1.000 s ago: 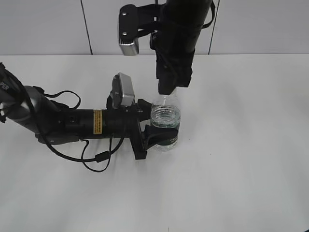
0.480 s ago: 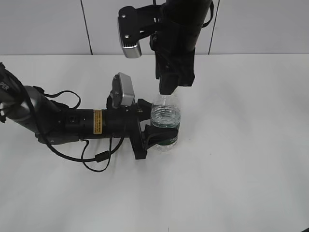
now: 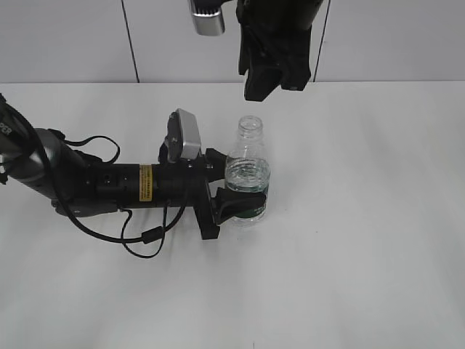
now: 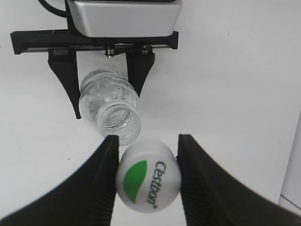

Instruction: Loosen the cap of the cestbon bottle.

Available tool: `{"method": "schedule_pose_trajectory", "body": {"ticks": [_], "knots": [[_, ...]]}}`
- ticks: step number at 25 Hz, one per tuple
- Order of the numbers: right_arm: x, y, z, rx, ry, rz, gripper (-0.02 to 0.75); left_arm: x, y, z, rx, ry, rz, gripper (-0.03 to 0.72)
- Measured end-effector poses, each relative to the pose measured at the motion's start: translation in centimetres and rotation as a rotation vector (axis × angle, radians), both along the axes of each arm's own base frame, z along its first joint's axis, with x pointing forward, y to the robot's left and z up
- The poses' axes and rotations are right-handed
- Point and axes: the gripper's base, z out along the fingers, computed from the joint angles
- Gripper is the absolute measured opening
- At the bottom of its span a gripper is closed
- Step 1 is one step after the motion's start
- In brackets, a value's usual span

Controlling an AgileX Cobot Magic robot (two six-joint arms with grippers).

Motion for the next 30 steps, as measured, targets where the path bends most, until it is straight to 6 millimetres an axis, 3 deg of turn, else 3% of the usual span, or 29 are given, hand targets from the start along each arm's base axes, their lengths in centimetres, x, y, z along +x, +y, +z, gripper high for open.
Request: {"method": "schedule_pose_trajectory", "body": {"ticks": [8,16,24,30], "knots": [[0.1,-0.1,0.0,-0.006,-0.004,-0.025,0.295,0.0,0.0,0.0,0.000,0.000,-0.001,0.412],[1.5,-2.1,0.0,0.002,0.016,-0.453,0.294,0.1,0.0,0.3,0.017,-0.011,-0.001,0.412],[5.2,-9.3,-1.3,0.109,0.176,-0.863,0.294,0.1,0.0,0.5,0.039,-0.019,-0.001,0.412],[6.1,-14.6,-4.3,0.080,0.281,-1.131,0.294,0.1,0.0,0.5,0.037,-0.019,0.000,0.412]]}}
